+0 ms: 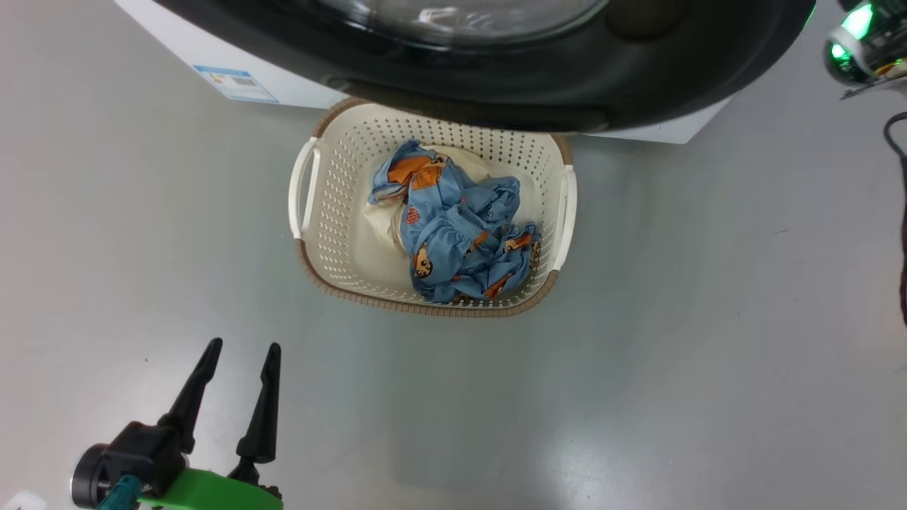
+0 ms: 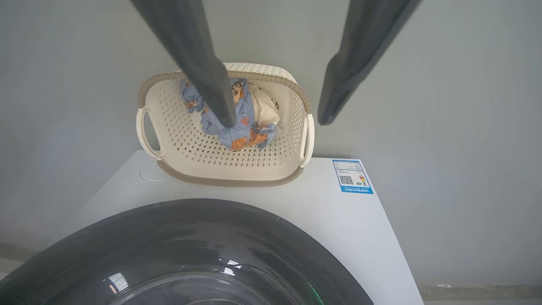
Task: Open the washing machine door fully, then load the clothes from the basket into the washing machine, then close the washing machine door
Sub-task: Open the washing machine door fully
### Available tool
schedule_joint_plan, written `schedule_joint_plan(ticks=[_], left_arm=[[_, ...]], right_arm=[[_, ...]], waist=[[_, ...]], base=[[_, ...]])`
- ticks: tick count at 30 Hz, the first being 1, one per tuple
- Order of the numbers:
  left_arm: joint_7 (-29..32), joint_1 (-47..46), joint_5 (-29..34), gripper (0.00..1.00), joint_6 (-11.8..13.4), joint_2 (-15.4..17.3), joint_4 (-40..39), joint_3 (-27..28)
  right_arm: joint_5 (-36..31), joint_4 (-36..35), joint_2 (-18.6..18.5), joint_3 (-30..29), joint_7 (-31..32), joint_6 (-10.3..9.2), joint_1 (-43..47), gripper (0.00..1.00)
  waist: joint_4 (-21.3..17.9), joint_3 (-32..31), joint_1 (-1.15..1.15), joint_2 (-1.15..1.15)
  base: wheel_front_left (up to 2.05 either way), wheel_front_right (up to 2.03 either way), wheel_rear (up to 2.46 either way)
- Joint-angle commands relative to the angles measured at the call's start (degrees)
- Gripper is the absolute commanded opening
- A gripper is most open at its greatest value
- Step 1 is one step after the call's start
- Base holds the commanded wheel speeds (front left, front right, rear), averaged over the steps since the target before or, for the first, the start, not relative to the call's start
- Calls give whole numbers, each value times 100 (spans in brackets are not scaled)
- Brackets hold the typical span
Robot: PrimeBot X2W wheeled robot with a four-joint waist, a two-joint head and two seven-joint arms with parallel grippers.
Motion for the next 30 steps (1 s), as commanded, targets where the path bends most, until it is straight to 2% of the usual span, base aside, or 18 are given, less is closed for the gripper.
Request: schedule_joint_plan(ticks=[1, 9, 17, 22, 30], left_arm=[[-37, -16, -52, 100, 65, 78, -72, 205], [-37, 0, -75, 100, 75, 78, -29, 270], [-37, 137, -115, 100, 83, 78, -9, 393], [-37, 251, -195, 100, 99, 78, 21, 487], [-37, 415, -309, 100, 146, 77, 38, 432]], right_arm=[[41, -229, 234, 223, 137, 43, 77, 0], [154, -504, 433, 440, 421, 43, 563, 0], [187, -983, 813, 859, 670, 43, 1553, 0], [18, -1266, 1239, 1212, 479, 43, 2094, 0], [-124, -1312, 1573, 1990, 112, 43, 2852, 0]], waist=[[-51, -52, 0, 0], [-186, -327, 0, 0], [-378, -865, 0, 0], [-537, -1250, 0, 0], [-575, -1887, 0, 0]], base=[[0, 0, 0], [0, 0, 0], [0, 0, 0], [0, 0, 0], [0, 0, 0]])
